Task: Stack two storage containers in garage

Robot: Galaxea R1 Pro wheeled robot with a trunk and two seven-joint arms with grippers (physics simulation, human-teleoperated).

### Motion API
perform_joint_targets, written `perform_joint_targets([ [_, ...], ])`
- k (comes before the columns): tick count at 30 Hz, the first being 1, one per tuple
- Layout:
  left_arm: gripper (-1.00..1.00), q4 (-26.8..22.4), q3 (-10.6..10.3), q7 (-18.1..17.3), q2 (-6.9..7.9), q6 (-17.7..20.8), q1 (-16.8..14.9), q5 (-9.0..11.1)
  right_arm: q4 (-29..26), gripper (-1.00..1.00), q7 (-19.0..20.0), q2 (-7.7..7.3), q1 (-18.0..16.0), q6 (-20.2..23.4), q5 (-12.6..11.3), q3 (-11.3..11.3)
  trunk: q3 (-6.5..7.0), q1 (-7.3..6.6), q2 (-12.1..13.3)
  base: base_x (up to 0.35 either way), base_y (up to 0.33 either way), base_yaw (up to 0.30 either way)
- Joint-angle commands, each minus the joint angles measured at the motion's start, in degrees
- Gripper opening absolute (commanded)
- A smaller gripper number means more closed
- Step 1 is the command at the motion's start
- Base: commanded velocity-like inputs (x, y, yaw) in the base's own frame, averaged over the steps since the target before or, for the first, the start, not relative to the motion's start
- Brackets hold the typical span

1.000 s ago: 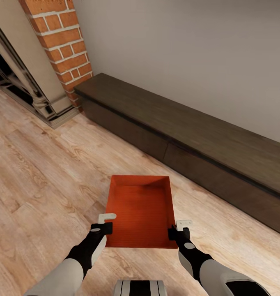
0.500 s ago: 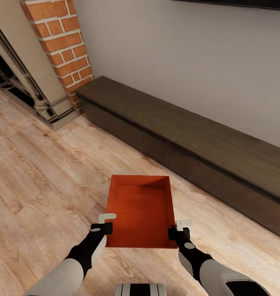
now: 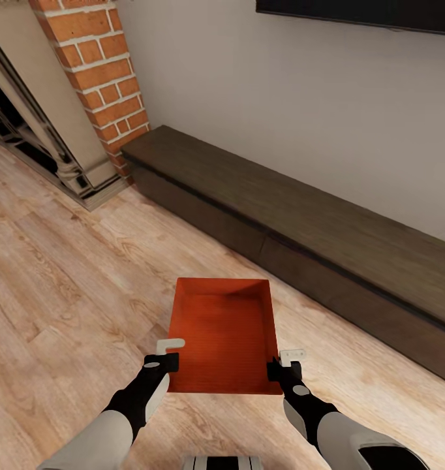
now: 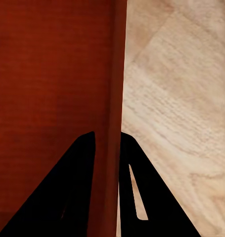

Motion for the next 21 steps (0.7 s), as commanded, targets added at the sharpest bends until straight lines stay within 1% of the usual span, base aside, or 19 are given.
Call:
perform_joint_targets([
  [1,-1.0,-0.2,-0.5,0.7,0.07,0.4,0.0,-0.1,0.2,-1.0,-0.4,0.01,0.0,-0.2,-0.2,-0.3,0.15,-0.23,0.4,0.0,0.0,0.0],
  [21,-1.0,-0.2,-0.5,0.7,0.07,0.4,0.0,-0.1,0.2,-1.0,-0.4,-0.06,0.0,-0.2,-0.1,-0.3,3.74,-4.62,8.4,0.0,0.0,0.0],
])
